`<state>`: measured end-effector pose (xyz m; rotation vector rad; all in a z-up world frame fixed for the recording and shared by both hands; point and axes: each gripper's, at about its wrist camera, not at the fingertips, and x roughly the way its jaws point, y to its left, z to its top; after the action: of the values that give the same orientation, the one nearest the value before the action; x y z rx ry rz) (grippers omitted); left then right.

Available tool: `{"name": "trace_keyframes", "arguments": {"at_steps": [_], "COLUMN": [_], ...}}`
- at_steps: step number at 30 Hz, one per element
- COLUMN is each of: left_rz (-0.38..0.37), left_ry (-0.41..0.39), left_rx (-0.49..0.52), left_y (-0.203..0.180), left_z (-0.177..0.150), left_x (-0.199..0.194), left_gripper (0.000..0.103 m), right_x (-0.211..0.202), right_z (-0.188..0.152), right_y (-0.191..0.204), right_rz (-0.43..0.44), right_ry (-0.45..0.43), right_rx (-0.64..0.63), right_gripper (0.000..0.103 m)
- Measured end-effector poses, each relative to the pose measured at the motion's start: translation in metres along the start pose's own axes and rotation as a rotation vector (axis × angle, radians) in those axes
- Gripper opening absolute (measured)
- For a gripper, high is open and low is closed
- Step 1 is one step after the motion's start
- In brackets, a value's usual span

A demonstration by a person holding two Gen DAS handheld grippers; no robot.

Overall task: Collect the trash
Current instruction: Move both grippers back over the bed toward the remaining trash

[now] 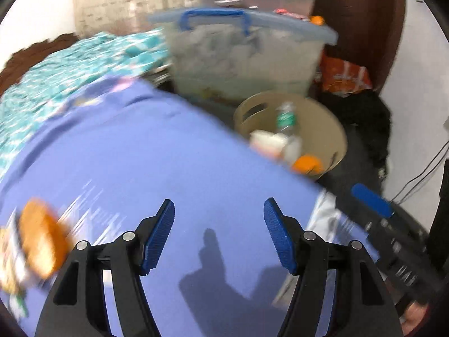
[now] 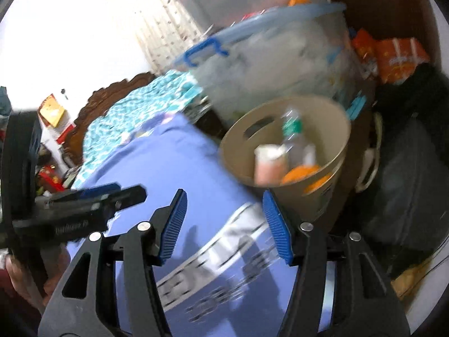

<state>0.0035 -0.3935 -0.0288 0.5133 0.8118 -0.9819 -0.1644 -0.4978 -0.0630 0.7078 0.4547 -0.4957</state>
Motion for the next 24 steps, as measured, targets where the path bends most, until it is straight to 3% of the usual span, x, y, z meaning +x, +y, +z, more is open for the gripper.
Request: {"name": "trace_keyframes", "arguments": {"at_steps": [6,15,19,24], "left_rz": [0.148,0.278,0.309,0.375], "left_ry": [0.009,-0.025,-0.069,-0.160], "left_rx": [-0.129,-0.293,-0.330,-0.336], "left_y": [0.068,0.147,0.168,0.179], "left_z": [-0.072,-0.135,-0.150,-0.162], "left_x": [-0.039,-0.080,-0.093,-0.106], "left_gripper": [0.063,0.063,0.063,0.063], "right_x": [0.012,0.029,0.030,0.022], "right_z": [-0.040,-0.061,-0.066,-0.074], "right_y": [0.051,0.125,0.152,0.183], "right_rz": [0.065,0.077,0.046,-0.011], "right_ry": [0.087,0.106,0.060,-0.066], "right_rx": [-0.007,-0.057,-0.108,-0.209], "right_gripper": [0.078,0.086,0.086,0.088]}}
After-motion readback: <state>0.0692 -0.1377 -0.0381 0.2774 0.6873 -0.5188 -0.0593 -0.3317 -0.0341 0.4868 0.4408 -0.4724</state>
